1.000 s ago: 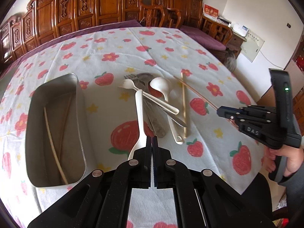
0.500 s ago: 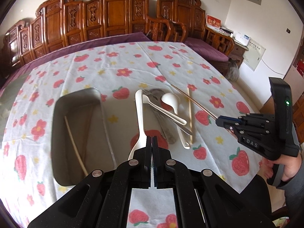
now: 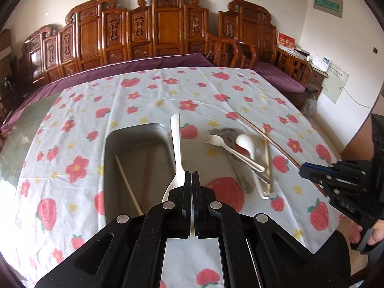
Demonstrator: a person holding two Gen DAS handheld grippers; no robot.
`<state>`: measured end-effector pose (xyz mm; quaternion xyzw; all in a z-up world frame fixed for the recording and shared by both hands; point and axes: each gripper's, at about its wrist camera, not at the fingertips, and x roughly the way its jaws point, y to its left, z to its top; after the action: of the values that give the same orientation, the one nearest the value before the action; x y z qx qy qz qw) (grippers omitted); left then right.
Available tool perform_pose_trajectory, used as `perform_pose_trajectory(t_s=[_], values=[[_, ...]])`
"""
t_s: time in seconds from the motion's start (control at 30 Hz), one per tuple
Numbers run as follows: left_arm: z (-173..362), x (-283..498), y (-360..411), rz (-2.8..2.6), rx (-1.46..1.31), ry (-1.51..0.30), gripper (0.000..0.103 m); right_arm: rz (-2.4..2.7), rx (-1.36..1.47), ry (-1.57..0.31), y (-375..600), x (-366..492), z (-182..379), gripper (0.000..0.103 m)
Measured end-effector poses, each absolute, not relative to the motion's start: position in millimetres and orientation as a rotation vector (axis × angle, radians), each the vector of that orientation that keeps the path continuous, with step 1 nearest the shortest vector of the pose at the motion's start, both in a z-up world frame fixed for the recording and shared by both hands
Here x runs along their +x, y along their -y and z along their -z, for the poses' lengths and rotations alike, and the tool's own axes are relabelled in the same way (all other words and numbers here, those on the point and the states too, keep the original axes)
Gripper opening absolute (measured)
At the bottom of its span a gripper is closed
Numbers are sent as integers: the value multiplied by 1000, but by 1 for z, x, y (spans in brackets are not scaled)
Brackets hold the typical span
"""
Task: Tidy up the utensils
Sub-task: 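Carry the white spoon into the metal tray and release it with left while right holds chopstick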
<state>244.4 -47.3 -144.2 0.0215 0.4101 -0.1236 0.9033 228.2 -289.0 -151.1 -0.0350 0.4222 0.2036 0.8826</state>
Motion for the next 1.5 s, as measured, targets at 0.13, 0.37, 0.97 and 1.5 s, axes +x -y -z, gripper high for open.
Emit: perform_pose_trajectory(t_s=[0.13,0.37,0.97,1.5], values=[[153,255,32,223,45,-864,0,-445,-87,-870,277,223,148,6],[180,273,11,160,35,-912,0,-473,-98,-875,261,222,149,6],[223,319,7,137,48,-1052,1,-463,-78,-918,241,238,164,6],[169,275,-39,144,38,-933,23,-515,-43,-942,191,246,155,6]])
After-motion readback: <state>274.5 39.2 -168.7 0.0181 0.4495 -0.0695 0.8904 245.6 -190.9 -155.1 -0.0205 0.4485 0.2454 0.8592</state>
